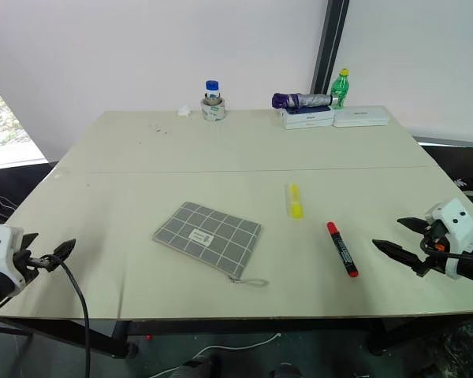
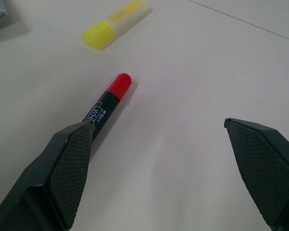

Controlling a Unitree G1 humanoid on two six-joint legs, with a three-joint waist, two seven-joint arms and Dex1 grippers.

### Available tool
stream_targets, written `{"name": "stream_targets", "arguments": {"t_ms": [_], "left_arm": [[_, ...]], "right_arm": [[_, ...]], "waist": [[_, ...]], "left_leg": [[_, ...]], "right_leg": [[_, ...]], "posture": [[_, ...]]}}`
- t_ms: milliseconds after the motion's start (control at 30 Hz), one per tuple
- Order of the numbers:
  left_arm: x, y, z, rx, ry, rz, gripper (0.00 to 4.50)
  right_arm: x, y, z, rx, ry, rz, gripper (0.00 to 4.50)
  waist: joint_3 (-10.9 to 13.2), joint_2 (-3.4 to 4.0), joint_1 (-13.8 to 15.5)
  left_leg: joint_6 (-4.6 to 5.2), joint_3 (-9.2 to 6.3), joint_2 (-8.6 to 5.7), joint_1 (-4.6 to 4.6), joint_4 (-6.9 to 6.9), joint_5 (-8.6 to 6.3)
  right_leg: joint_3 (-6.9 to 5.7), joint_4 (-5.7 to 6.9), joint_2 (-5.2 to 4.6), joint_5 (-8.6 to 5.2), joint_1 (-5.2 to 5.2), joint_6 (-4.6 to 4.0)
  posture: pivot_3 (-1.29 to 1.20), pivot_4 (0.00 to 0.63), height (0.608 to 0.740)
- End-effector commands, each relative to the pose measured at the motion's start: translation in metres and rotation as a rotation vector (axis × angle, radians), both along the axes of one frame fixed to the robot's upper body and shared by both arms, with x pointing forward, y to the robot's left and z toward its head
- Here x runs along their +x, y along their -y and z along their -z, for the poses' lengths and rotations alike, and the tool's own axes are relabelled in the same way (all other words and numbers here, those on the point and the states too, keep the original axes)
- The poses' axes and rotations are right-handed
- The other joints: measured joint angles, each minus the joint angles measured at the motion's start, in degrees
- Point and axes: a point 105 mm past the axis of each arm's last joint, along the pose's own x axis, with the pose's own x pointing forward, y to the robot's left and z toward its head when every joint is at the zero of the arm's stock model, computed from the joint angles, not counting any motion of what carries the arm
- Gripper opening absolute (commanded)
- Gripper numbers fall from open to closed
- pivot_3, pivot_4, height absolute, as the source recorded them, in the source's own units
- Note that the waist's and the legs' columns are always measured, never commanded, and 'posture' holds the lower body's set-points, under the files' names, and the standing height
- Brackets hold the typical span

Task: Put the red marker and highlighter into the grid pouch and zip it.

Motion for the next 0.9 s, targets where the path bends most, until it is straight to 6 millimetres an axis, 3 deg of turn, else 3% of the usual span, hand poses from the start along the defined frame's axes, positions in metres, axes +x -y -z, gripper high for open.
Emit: {"name": "stream_targets", "arguments": {"t_ms": [33, 200, 467, 567, 700, 800, 900], "left_arm": [[0.001, -0.003, -0.016, 0.027, 0.057, -0.011, 4.48], [0.005, 0.006, -0.015, 0.023, 0.054, 0.027, 4.48], [0.014, 0.026, -0.008, 0.06, 0.04, 0.1, 4.48], [0.022, 0.037, -0.008, 0.087, 0.042, 0.147, 4.5], [0.032, 0.045, -0.011, 0.124, 0.055, 0.194, 4.5], [0.037, 0.05, -0.008, 0.198, 0.036, 0.245, 4.5], [0.041, 0.049, -0.004, 0.265, 0.025, 0.27, 4.5]], "right_arm": [[0.004, -0.003, -0.011, -0.021, 0.049, -0.016, 4.49], [0.009, -0.014, -0.017, -0.028, 0.075, -0.041, 4.49], [0.022, -0.066, -0.031, -0.004, 0.124, -0.192, 4.49], [0.024, -0.095, -0.036, 0.034, 0.143, -0.268, 3.61], [0.022, -0.131, -0.035, 0.056, 0.146, -0.344, 1.51], [0.025, -0.151, -0.024, 0.026, 0.115, -0.356, 0.03], [0.026, -0.164, -0.009, -0.019, 0.086, -0.358, 0.03]], "waist": [[0.0, 0.0, 0.0], [0.0, 0.0, -0.03], [0.0, 0.0, -0.08], [0.0, 0.0, -0.01], [-0.01, 0.0, 0.07], [-0.01, 0.0, -0.03], [-0.01, 0.0, -0.06]], "left_leg": [[0.0, 0.0, 0.0, 0.0, 0.0, 0.0], [0.0, 0.0, 0.0, 0.01, 0.0, 0.0], [0.0, 0.0, 0.01, 0.01, 0.0, 0.0], [0.01, -0.01, 0.01, 0.0, 0.0, 0.0], [0.0, -0.04, 0.0, -0.02, 0.0, 0.0], [0.01, -0.04, 0.0, -0.02, -0.01, 0.0], [0.0, -0.04, 0.01, -0.02, -0.04, 0.0]], "right_leg": [[0.0, 0.0, 0.0, 0.0, 0.0, 0.0], [0.0, 0.0, 0.01, 0.0, 0.01, 0.0], [0.0, 0.0, 0.02, 0.02, 0.01, 0.03], [0.0, 0.0, 0.02, 0.05, 0.0, 0.08], [-0.01, 0.0, 0.03, 0.09, -0.01, 0.15], [-0.01, -0.01, 0.05, 0.09, -0.03, 0.16], [0.0, 0.0, 0.04, 0.09, -0.08, 0.16]], "posture": [[0.0, 0.15, 0.736], [0.0, 0.15, 0.736], [0.0, 0.15, 0.736], [0.0, 0.15, 0.736], [0.0, 0.15, 0.736], [0.0, 0.15, 0.736], [0.0, 0.15, 0.736]]}}
